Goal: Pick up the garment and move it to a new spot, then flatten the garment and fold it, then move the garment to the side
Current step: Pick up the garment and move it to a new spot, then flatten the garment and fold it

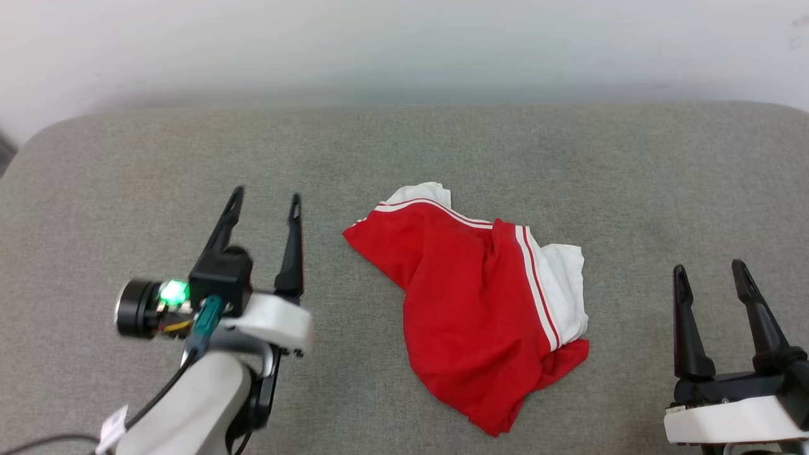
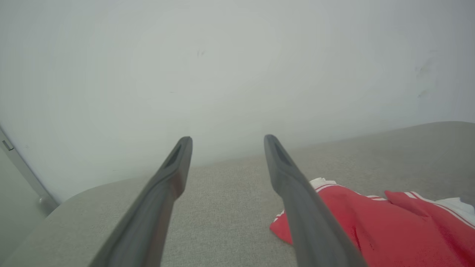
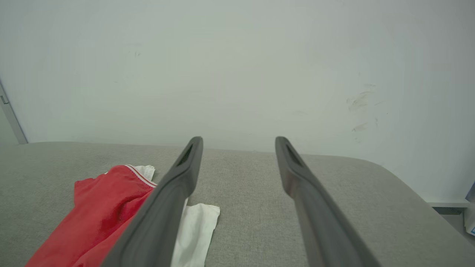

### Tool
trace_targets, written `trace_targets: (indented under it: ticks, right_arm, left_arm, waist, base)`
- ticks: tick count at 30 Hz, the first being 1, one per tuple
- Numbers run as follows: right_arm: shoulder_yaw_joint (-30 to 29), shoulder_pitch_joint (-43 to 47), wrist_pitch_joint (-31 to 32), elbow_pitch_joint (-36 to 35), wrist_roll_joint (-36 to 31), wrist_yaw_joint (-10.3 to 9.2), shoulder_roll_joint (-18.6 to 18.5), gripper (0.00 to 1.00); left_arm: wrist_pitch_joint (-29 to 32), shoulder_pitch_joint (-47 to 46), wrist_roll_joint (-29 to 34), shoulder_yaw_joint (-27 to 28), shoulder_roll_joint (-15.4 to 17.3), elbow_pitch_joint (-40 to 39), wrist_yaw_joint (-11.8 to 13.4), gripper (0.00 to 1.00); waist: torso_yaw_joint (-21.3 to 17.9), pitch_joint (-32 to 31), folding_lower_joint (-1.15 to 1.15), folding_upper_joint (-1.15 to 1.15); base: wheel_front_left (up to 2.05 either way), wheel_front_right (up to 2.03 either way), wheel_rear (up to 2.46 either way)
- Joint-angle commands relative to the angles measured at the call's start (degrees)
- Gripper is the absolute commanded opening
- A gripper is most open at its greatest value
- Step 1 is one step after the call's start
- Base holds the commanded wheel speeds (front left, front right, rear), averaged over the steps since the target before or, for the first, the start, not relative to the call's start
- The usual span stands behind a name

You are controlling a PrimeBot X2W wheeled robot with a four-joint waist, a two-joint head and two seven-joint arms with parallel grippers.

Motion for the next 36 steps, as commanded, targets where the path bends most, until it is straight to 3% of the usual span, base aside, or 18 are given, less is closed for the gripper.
trace_targets:
  ticks: [1, 7, 17, 29, 36]
  right_arm:
    - [-0.1, 0.49, -0.11, 0.2, 0.18, -0.04, 0.13, 1.0]
    - [-0.38, 1.52, -0.12, 1.1, 1.11, -0.04, 0.13, 1.0]
    - [-0.12, 3.5, -0.11, 3.09, 3.59, -0.04, 0.13, 1.0]
    - [0.98, 7.04, -0.12, 4.83, 5.66, -0.03, 0.13, 1.0]
    - [1.15, 8.5, -0.12, 5.18, 6.55, -0.03, 0.13, 1.0]
  left_arm:
    - [-0.39, 1.99, 0.78, 1.11, -0.36, -0.53, 0.48, 1.0]
    - [-0.35, 10.65, 5.53, 9.96, -3.03, -3.54, -0.54, 1.0]
    - [-0.35, 21.47, 12.46, 20.25, -9.08, -4.2, -6.92, 1.0]
    - [-0.3, 29.12, 18.67, 28.52, -15.17, -3.23, -14.42, 1.0]
    - [-0.3, 30.38, 21.47, 31.55, -17.74, -2.79, -17.5, 1.0]
  waist:
    - [0.19, -0.37, 0.0, 0.0]
    - [0.22, -1.65, 0.0, 0.0]
    - [-0.73, -4.15, 0.0, 0.0]
    - [-0.58, -6.09, 0.0, 0.0]
    - [-0.07, -6.54, 0.0, 0.0]
  base:
    - [0.0, 0.0, 0.0]
    - [0.0, 0.0, 0.0]
    - [0.0, 0.0, 0.0]
    - [0.0, 0.0, 0.0]
    - [0.0, 0.0, 0.0]
